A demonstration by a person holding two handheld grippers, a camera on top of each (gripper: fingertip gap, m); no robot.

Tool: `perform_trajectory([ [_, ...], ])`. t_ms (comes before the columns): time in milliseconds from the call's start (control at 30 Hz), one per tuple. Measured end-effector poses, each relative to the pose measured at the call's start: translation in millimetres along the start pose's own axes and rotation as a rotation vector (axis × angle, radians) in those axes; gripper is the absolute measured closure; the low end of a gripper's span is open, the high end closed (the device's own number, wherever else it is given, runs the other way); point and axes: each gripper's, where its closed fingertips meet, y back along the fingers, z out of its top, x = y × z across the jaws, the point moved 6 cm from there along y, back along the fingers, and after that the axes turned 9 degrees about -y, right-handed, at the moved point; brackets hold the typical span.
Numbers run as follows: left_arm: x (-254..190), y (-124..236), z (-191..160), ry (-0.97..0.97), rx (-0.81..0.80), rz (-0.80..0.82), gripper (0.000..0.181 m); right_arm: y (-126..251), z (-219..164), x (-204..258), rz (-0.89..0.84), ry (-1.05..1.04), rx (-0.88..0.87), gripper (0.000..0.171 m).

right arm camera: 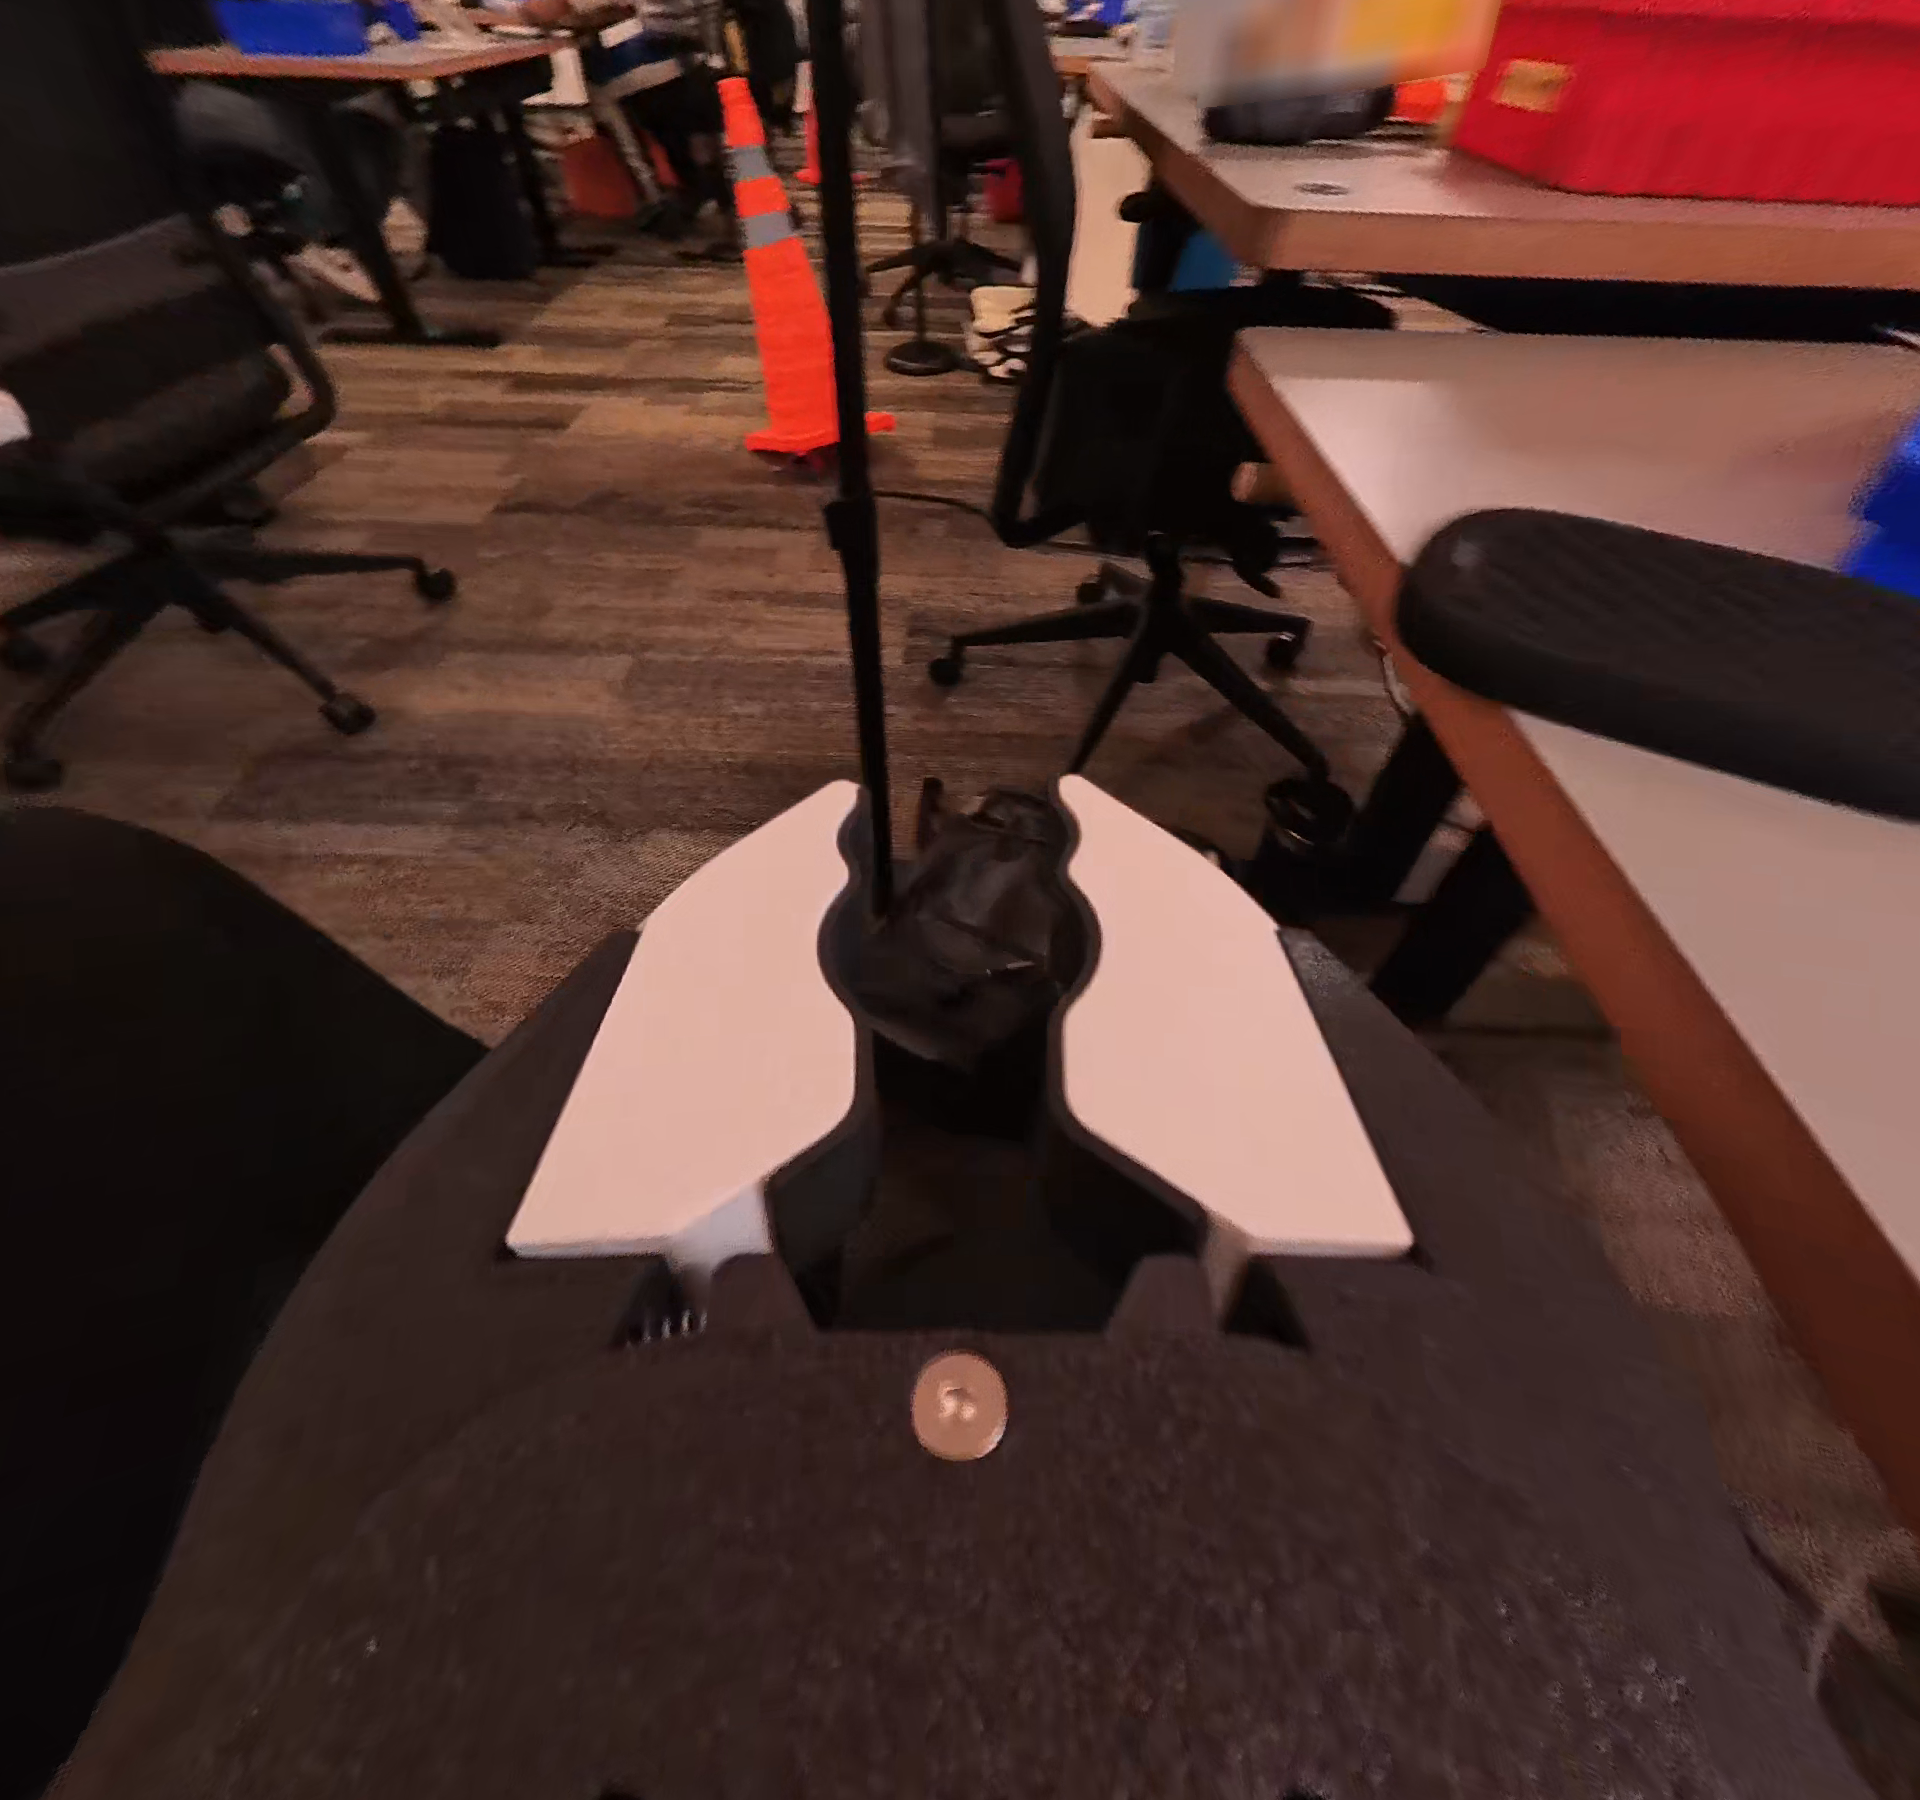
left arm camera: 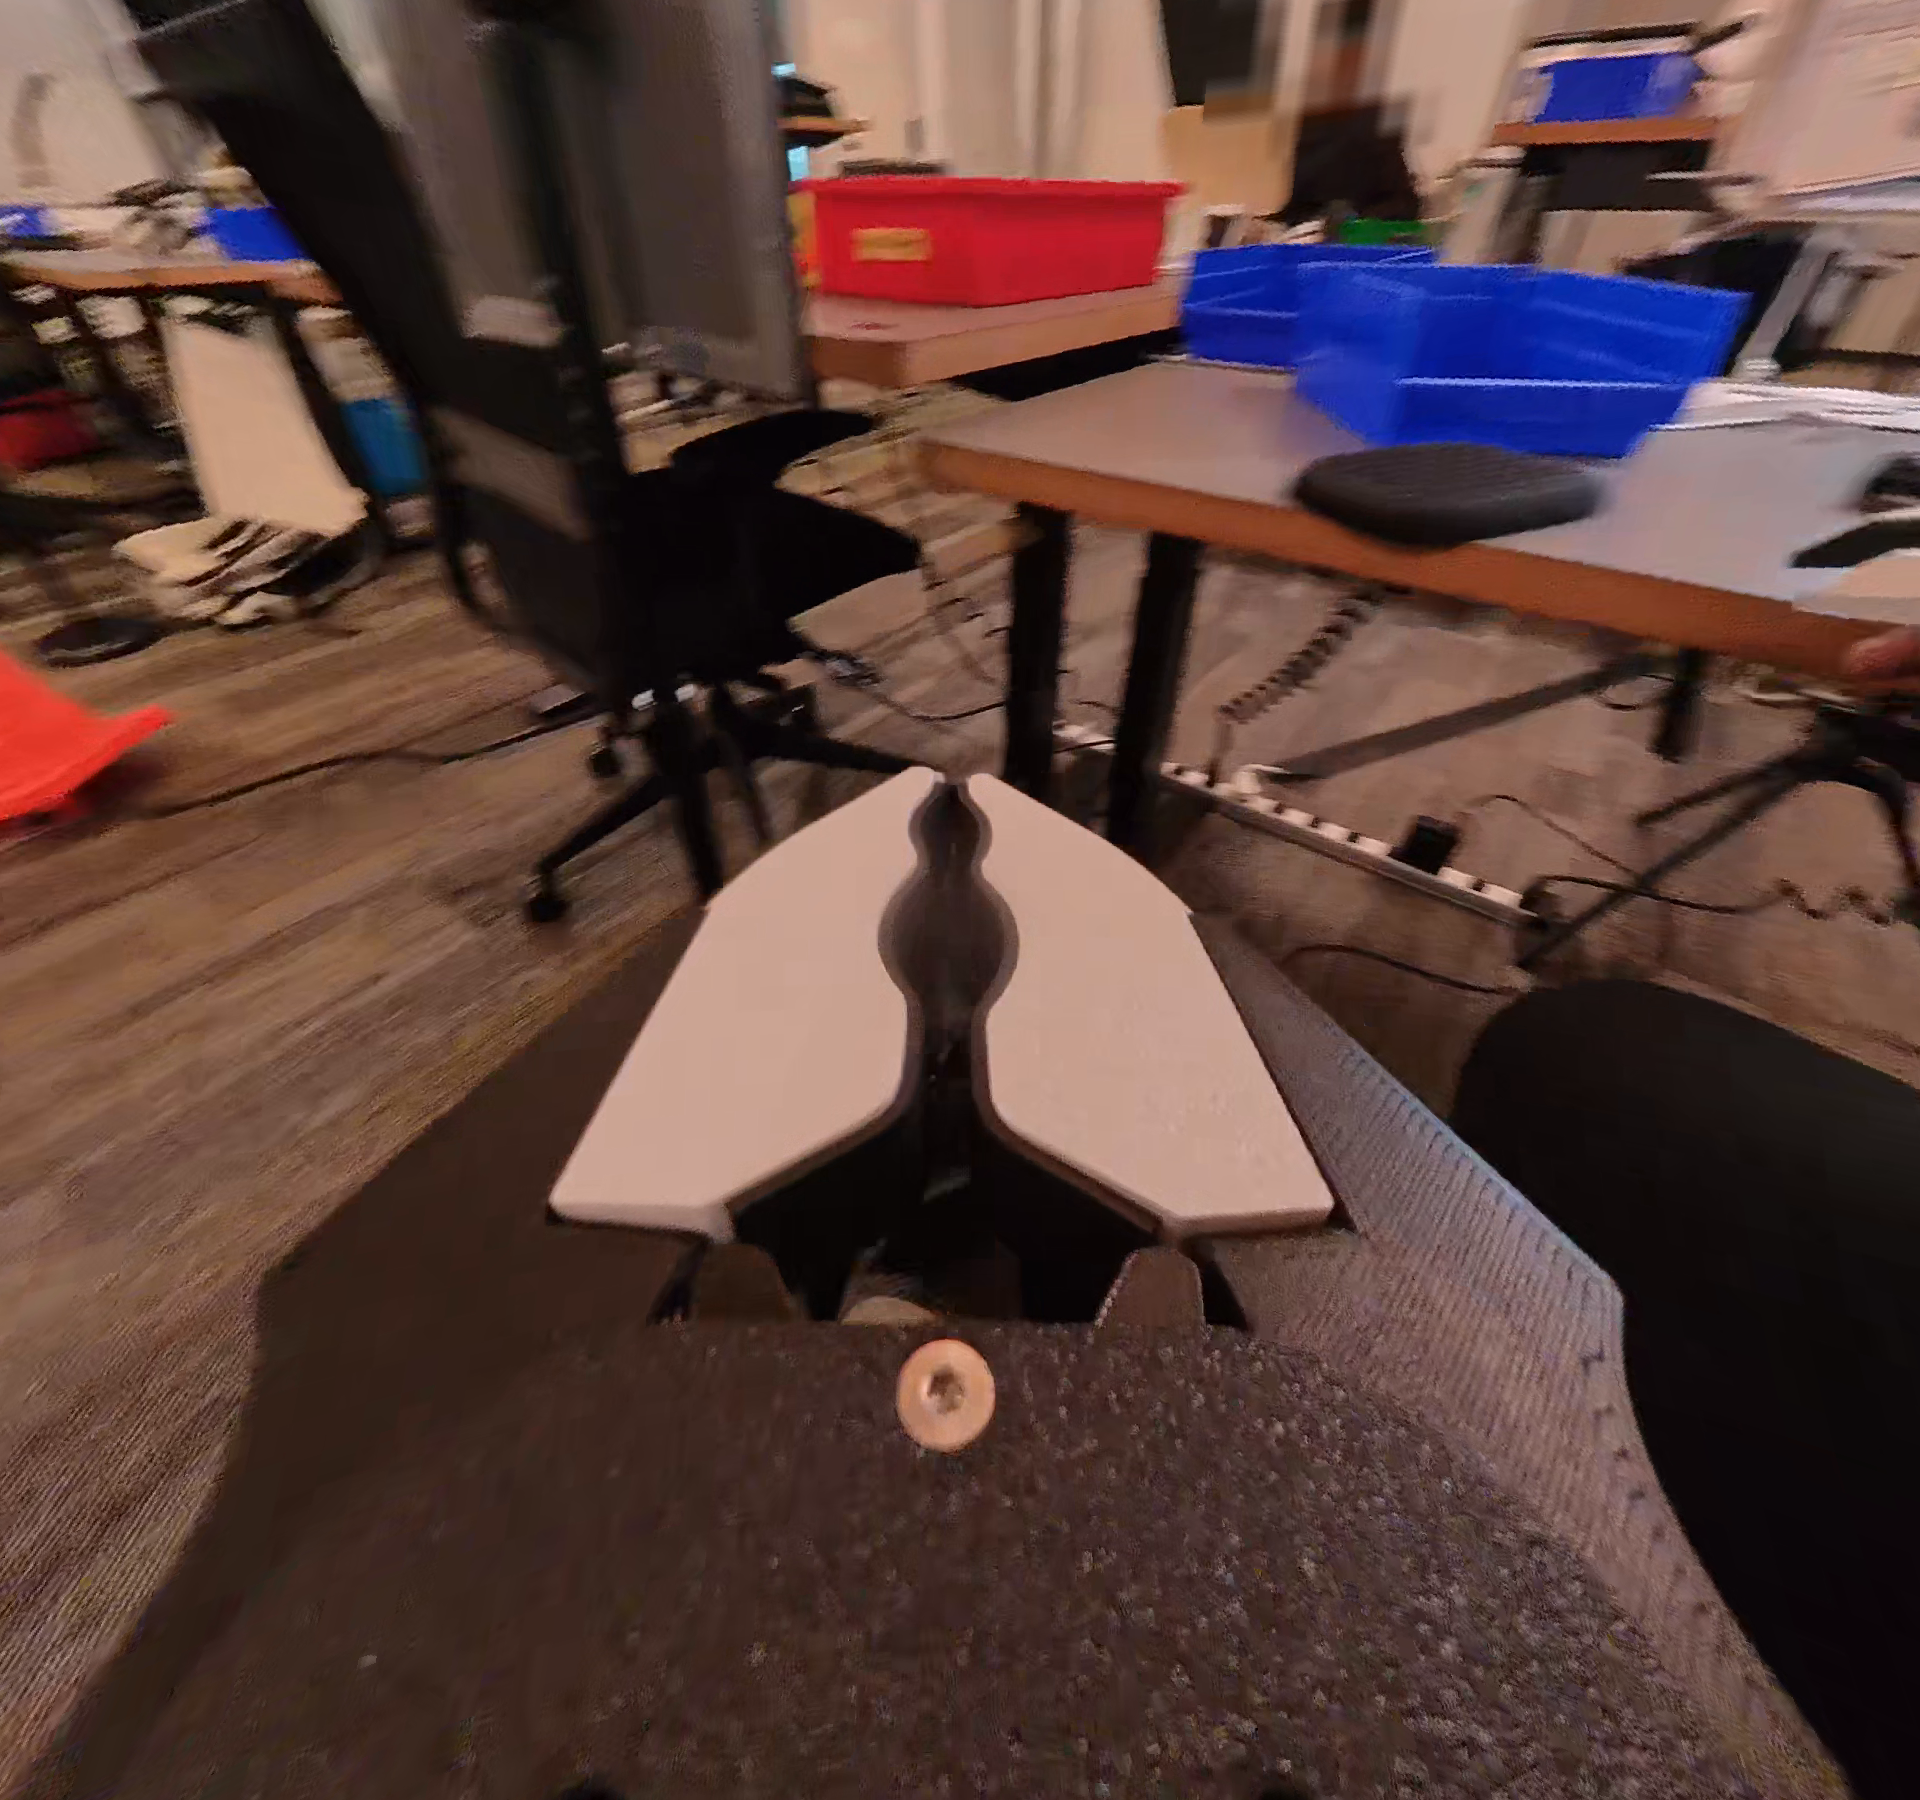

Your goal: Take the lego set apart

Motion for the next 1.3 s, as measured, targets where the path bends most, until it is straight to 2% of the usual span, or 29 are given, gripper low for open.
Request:
perform_trajectory([
  [167,91.7,-15.6,-49.6,0.027,0.095,0.157,0.181,-113.2,-27.0,18.9,0.19,0.089,0.078,0.14],
  [333,167.2,-60.6,-114.1,-0.023,0.093,0.218,0.181,-246.0,-68.7,54.1,0.4,0.162,0.077,0.142],
  [400,197.7,-81.8,-121.9,-0.016,0.04,0.275,0.181,-296.9,-60.8,86.1,0.469,0.181,0.055,0.143],
  [433,212.5,-91.4,-118.5,0.006,0.016,0.293,0.181,-318.1,-45.2,106.7,0.497,0.191,0.04,0.143],
  [533,256.9,-110.5,-82.5,0.035,0.01,0.319,0.181,-364.5,36.4,173.8,0.552,0.158,0.002,0.143],
  [700,347.4,-122.7,28.5,0.041,0.07,0.287,0.181,-415.2,197.9,261.5,0.538,0.064,0.041,0.143],
  [833,429.3,-136.2,118.2,0.127,0.092,0.213,0.181,-460.6,306.9,300.4,0.499,0.027,0.103,0.143],
  [967,509.1,-162.8,200.2,0.138,0.113,0.052,0.181,-517.8,388.9,316.8,0.434,-0.038,0.134,0.143],
  [1033,548.4,-176.8,237.7,0.136,0.085,-0.04,0.181,-549.4,417.7,320.0,0.406,-0.085,0.135,0.143],
  [1100,590.2,-193.6,254.5,0.114,0.087,-0.078,0.181,-585.0,431.7,318.3,0.371,-0.107,0.124,0.143],
  [1200,652.1,-225.6,249.0,0.073,0.119,-0.056,0.181,-644.6,431.7,309.6,0.31,-0.159,0.121,0.143],
  [1300,714.8,-265.7,224.7,0.044,0.138,0.059,0.18,-712.2,423.2,292.3,0.235,-0.169,0.125,0.143],
])
